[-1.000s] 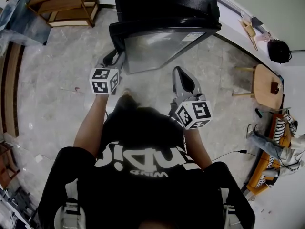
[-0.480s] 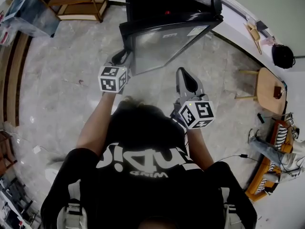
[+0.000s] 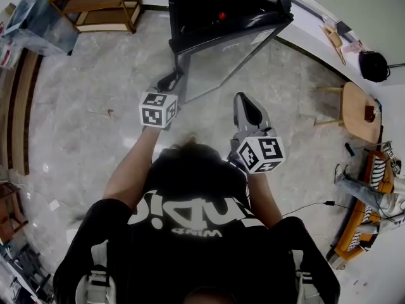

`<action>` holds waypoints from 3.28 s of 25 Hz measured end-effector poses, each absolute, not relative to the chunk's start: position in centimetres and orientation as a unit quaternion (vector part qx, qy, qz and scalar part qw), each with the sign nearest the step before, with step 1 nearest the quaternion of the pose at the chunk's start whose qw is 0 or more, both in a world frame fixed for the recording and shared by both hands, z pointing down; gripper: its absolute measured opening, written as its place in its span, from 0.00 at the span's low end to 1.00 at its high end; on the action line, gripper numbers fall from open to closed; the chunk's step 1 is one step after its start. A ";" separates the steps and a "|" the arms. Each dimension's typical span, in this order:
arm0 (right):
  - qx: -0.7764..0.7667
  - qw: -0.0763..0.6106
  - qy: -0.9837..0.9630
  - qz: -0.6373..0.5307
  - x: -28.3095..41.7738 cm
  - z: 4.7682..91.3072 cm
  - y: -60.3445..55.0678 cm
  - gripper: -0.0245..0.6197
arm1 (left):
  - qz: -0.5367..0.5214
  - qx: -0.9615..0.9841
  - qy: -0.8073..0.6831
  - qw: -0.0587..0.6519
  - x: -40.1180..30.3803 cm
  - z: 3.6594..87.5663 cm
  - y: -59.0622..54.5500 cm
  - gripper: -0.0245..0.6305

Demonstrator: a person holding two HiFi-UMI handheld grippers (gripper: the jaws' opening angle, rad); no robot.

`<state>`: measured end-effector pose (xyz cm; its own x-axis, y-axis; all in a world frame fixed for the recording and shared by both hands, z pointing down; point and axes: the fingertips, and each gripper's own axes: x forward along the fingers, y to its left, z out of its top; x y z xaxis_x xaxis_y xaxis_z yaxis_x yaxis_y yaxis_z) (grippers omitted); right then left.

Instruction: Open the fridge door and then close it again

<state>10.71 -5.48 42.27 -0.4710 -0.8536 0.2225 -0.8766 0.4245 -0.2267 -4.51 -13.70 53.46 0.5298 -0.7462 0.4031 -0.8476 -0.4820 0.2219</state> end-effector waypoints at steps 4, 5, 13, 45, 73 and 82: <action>0.528 0.035 -0.833 0.162 11.0 42.7 -4.0 0.04 | 0.132 0.862 -0.447 0.200 -3.9 53.6 -12.4 0.15; 0.531 0.034 -0.831 0.162 11.1 42.7 -3.7 0.04 | 0.133 0.864 -0.443 0.200 -3.8 53.6 -12.1 0.15; 0.551 0.026 -0.819 0.156 11.3 42.3 -2.6 0.04 | 0.136 0.875 -0.420 0.199 -3.0 53.5 -10.3 0.14; 0.541 0.021 -0.827 0.156 12.9 42.1 -2.0 0.04 | 0.134 0.884 -0.398 0.205 1.4 53.1 -5.1 0.12; 0.494 0.032 -0.855 0.154 13.8 42.7 -6.2 0.04 | 0.120 0.841 -0.488 0.198 -1.5 53.6 -9.2 0.15; 0.490 0.028 -0.857 0.158 12.8 42.3 -10.1 0.04 | 0.119 0.830 -0.510 0.193 -4.2 53.1 -13.8 0.16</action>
